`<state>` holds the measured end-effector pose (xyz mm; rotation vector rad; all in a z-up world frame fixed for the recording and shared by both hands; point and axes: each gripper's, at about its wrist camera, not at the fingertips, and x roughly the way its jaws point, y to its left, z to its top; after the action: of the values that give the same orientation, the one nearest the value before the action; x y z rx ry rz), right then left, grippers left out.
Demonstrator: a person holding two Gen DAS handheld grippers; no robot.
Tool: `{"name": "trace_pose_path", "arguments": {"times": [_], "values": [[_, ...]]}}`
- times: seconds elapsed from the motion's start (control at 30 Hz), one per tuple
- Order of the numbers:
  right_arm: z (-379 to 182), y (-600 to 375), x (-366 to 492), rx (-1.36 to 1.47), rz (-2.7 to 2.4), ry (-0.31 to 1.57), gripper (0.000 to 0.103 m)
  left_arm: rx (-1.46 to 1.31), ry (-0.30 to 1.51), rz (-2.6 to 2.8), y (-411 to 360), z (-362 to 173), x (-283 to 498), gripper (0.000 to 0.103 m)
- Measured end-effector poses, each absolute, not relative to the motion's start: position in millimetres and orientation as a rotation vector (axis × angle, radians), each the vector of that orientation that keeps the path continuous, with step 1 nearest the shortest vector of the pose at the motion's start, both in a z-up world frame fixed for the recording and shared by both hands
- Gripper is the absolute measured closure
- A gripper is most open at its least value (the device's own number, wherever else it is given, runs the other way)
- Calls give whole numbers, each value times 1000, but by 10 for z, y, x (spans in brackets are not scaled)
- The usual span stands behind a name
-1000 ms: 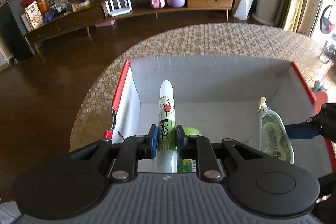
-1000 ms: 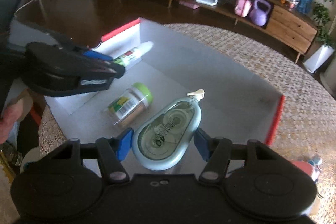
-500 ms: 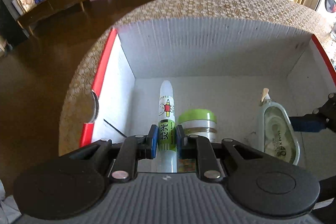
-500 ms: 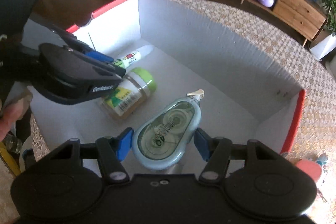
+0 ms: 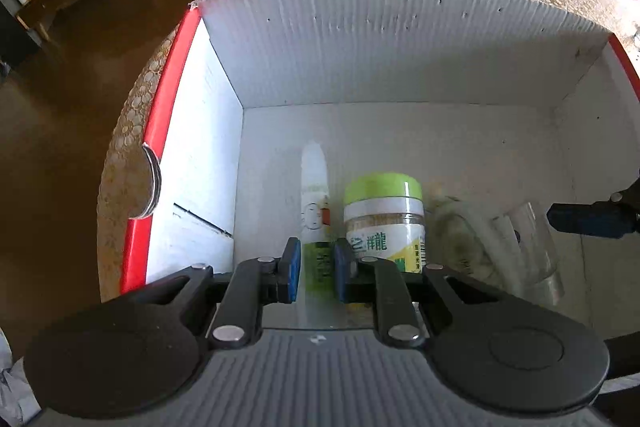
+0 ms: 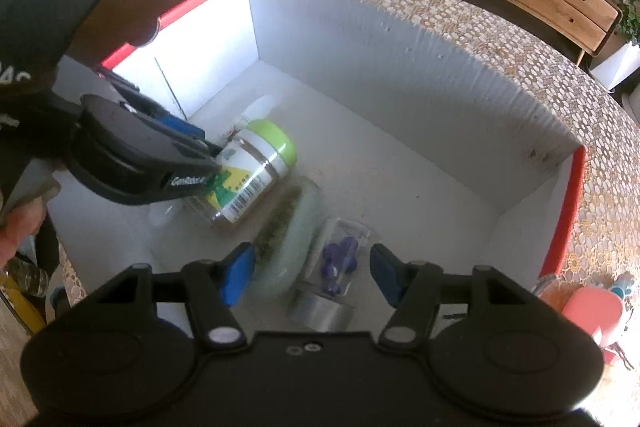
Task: Organize rigid objects
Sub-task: 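Lower and release the glue stick and tape dispenser into the box, then withdraw both grippers from the box toward the pink piggy and highlighter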
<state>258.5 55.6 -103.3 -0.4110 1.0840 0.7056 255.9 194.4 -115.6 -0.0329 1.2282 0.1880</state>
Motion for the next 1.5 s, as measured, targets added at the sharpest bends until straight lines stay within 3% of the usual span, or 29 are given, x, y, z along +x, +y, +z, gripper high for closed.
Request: {"name": "trace_pose_path", "arguments": {"times": [0.87,1.4,1.47,1.5], "values": [[-193,-222,2048,-184,738,881,38,-28,993,145,1553,-240,1857,85],[85,-894,1640,-52,753,781,27,-36,873,70,1158,33,1479,85],[95,-993,1568,-39,743,767,26,-39,860,59,1087,53,1427,82],[99,-1045,1530,-33,737,758,24,-43,852,52,1053,61,1398,75]]}}
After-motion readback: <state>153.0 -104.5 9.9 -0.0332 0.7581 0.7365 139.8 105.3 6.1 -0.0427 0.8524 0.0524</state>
